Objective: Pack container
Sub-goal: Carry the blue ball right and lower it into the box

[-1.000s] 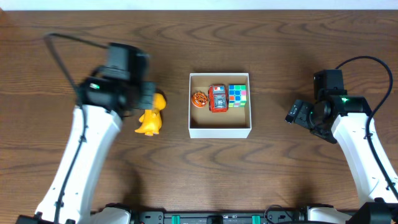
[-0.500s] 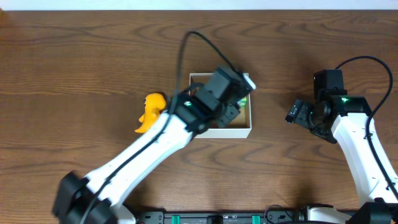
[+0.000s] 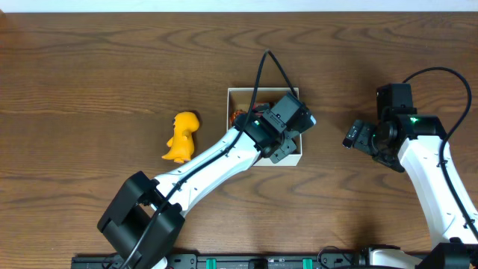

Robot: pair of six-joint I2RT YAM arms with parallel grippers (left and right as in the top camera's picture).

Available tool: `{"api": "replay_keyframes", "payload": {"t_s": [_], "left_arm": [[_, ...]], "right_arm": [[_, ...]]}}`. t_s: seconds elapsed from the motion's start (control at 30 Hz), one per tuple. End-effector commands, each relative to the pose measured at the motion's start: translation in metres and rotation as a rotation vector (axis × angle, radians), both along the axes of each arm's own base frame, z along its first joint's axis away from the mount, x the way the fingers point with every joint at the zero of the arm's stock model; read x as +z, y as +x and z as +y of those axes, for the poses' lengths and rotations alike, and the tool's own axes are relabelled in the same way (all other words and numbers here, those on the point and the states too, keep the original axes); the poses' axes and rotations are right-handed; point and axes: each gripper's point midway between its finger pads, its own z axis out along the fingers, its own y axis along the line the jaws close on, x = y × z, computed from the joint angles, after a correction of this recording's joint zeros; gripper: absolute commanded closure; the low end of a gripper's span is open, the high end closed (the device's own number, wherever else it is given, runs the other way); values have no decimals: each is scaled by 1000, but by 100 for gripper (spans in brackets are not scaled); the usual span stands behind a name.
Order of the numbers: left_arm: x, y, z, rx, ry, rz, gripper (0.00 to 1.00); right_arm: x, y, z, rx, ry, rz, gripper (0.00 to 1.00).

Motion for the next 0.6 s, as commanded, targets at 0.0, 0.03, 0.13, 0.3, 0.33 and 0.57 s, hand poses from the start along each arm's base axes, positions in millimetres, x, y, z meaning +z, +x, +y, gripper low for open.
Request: {"api": "replay_keyframes", "payload": {"t_s": [0.0,0.03,0.13,0.3,0.33,0.57], "left_arm": [[0,0,-3,20,-10,3,93],[0,0,-3,27,-12,6,89],[0,0,-3,41,-17,10,66],[0,0,-3,41,-16,11,46],[0,0,-3,41,-16,11,42],[0,0,-3,41,-16,11,26]], "right_arm": [[0,-1,-3,2,-2,3,1],[0,-1,-3,2,-2,4,1],[0,-2,-3,2,-2,4,1],[0,-2,-3,2,-2,4,1],[0,-2,-3,2,-2,4,1],[0,-1,-3,2,-2,4,1]]}}
